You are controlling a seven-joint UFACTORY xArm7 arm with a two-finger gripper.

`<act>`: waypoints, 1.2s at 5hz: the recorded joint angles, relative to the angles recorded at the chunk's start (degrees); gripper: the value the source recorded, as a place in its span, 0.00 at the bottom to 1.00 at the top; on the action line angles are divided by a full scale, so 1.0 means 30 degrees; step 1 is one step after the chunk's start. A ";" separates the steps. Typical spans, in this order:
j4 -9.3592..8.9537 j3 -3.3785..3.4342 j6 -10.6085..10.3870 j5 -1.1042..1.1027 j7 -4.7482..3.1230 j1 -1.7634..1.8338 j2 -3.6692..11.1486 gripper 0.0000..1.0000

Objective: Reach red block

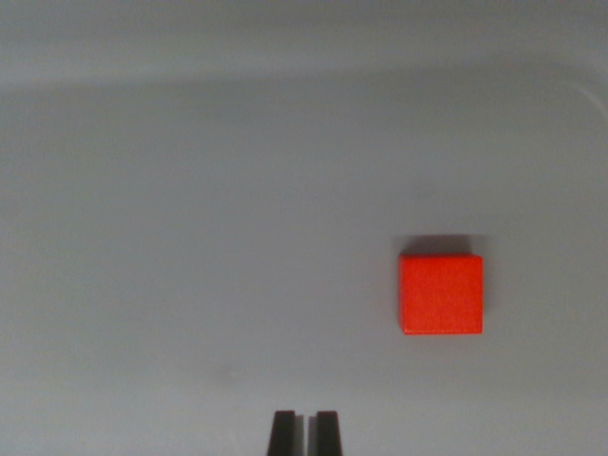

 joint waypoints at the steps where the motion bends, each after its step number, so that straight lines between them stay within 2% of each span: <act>1: 0.0000 0.0000 0.0000 0.0000 0.0000 0.0000 0.0000 0.00; 2: -0.0403 -0.0110 -0.0904 -0.0030 -0.0050 -0.0137 0.0516 0.00; 3: -0.0403 -0.0110 -0.0904 -0.0030 -0.0050 -0.0137 0.0516 0.00; 4: -0.0806 -0.0220 -0.1807 -0.0059 -0.0100 -0.0274 0.1032 0.00; 5: -0.0806 -0.0220 -0.1807 -0.0059 -0.0100 -0.0274 0.1032 0.00; 6: -0.1203 -0.0329 -0.2697 -0.0089 -0.0149 -0.0409 0.1540 0.00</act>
